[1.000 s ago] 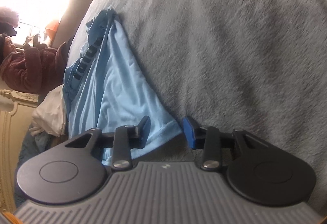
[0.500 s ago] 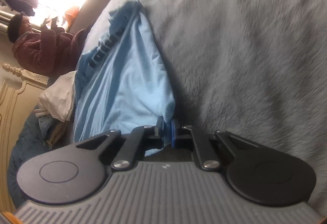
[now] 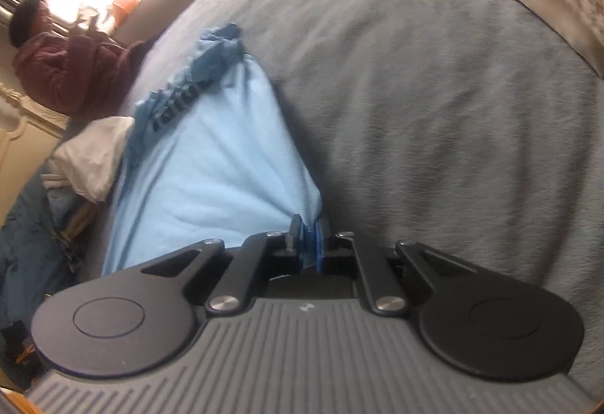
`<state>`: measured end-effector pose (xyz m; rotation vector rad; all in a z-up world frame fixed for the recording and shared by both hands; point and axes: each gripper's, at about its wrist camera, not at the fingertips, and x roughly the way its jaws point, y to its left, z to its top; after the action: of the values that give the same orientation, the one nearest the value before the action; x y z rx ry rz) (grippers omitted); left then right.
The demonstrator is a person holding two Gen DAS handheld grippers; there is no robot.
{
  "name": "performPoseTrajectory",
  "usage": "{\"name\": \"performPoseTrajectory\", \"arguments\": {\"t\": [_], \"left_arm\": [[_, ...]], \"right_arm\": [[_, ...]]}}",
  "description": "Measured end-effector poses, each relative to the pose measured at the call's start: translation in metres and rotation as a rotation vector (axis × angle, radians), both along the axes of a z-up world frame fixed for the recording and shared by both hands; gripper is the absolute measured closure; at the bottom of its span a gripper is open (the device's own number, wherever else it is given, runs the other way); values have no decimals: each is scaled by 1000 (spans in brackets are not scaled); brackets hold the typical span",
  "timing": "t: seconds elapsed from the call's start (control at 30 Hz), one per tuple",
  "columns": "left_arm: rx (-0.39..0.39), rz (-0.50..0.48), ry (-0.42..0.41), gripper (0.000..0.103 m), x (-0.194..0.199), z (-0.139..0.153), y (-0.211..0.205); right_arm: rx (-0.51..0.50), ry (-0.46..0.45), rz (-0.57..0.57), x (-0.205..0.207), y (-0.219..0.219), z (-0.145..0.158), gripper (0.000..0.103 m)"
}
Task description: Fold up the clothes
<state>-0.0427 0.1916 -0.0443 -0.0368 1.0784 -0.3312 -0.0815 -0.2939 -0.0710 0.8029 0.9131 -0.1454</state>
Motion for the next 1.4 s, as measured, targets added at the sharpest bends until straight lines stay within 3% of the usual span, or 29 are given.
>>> {"name": "performPoseTrajectory", "arguments": {"t": [0.17, 0.27, 0.3, 0.37, 0.43, 0.5, 0.63, 0.73, 0.9, 0.97, 1.2, 1.4], "left_arm": [[28, -42, 59, 99, -2, -29, -13], [46, -63, 58, 97, -2, -39, -15], [46, -62, 54, 95, -3, -39, -14], [36, -67, 57, 83, -4, -39, -10], [24, -60, 44, 73, -8, -37, -5], [16, -48, 36, 68, -12, -35, 0], [-48, -10, 28, 62, -19, -26, 12], [-112, 44, 3, 54, -16, -20, 23], [-152, 163, 17, 55, -4, -23, 34], [-156, 191, 23, 57, -2, -28, 37], [-185, 213, 38, 57, -3, -45, 41], [-188, 185, 35, 57, -1, -50, 40]], "right_arm": [[-38, 83, -10, 3, -6, -35, 99], [-48, 86, -27, 2, -5, -45, 98], [-54, 78, -28, 1, -4, -45, 97], [-91, 82, -28, 0, -2, -37, 86], [-229, 99, -8, -2, 8, -22, 74], [-400, 111, 33, -2, 22, -7, 73], [-611, -14, 266, 0, 65, 18, 73], [-591, -157, 543, 16, 126, 20, 73], [-539, -394, 999, 42, 226, 23, 75], [-565, -420, 1136, 49, 260, 15, 75], [-725, -433, 1344, 52, 306, -7, 79], [-865, -441, 1522, 54, 345, -26, 93]]}}
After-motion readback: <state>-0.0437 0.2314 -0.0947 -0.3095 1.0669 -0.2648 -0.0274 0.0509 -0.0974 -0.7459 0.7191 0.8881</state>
